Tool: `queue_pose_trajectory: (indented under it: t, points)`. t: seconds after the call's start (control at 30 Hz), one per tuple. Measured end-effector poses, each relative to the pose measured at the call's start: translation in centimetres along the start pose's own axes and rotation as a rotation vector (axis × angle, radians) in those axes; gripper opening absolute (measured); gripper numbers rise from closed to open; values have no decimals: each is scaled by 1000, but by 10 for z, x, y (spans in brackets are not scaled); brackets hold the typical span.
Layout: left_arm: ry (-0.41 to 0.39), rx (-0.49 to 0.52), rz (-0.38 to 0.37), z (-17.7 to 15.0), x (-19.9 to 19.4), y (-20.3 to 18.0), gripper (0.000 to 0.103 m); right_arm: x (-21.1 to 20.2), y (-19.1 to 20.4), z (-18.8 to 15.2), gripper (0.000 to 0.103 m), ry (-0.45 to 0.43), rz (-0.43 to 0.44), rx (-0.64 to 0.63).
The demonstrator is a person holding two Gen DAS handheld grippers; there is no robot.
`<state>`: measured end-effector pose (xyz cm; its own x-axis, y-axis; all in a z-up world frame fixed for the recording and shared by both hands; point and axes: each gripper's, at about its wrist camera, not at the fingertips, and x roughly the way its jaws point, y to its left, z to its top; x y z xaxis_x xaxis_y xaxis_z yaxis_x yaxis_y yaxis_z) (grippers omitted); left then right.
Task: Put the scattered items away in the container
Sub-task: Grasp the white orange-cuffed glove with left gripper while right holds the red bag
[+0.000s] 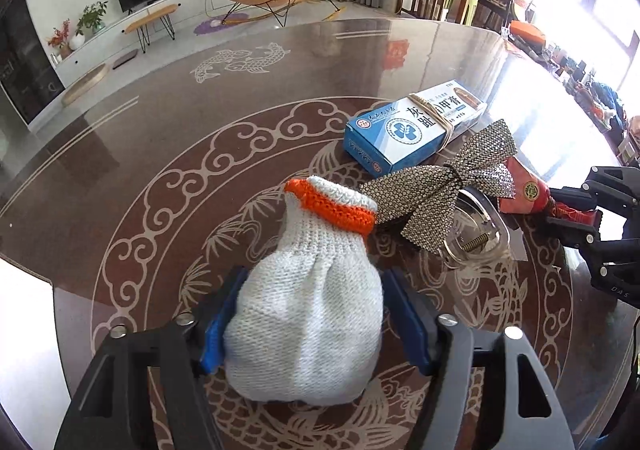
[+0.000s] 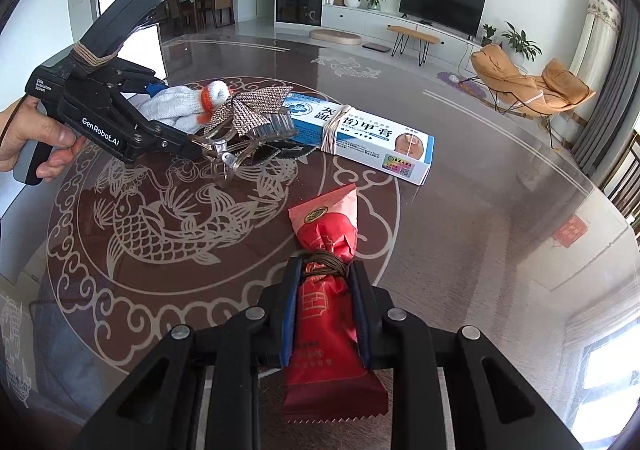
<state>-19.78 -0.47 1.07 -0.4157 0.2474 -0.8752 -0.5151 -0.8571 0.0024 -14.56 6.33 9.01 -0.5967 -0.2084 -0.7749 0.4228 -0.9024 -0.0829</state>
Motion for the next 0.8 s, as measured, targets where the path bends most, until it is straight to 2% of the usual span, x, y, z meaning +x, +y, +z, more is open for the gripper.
queue_pose_trajectory:
  t: [0.03,0.13,0.23,0.37,0.43,0.5,0.6,0.63,0.67,0.73,0.8]
  points:
    - [3,-27,3,-4,-2,2,38,0,0,0,24,0,-4,-3]
    - [-19,-121,-2,-29,-16,0,38,0,-5,0,24,0,20,14]
    - [-47,-214,-17,-70,-37,-16,38,-4,-6,-4,24,-6,144,32]
    - [-85,-296,16,-126,-64,-47,38,-24,23,-27,24,-7,176,40]
    - [-108,-309,40,-142,-70,-63,39,-37,42,-41,24,-9,184,82]
    - [-129,-321,63,-151,-73,-72,41,-49,62,-54,24,-9,155,119]
    - [-145,-309,75,-153,-72,-78,51,-56,80,-61,25,-6,101,144]
    - [-141,-295,74,-151,-71,-79,57,-56,85,-61,26,-3,77,138]
    - [-134,-283,83,-149,-69,-79,70,-55,88,-60,28,-1,61,129]
    - [-119,-276,109,-146,-65,-77,84,-55,91,-59,31,2,52,116]
    - [-132,-294,114,-150,-68,-74,84,-55,90,-59,34,1,62,116]
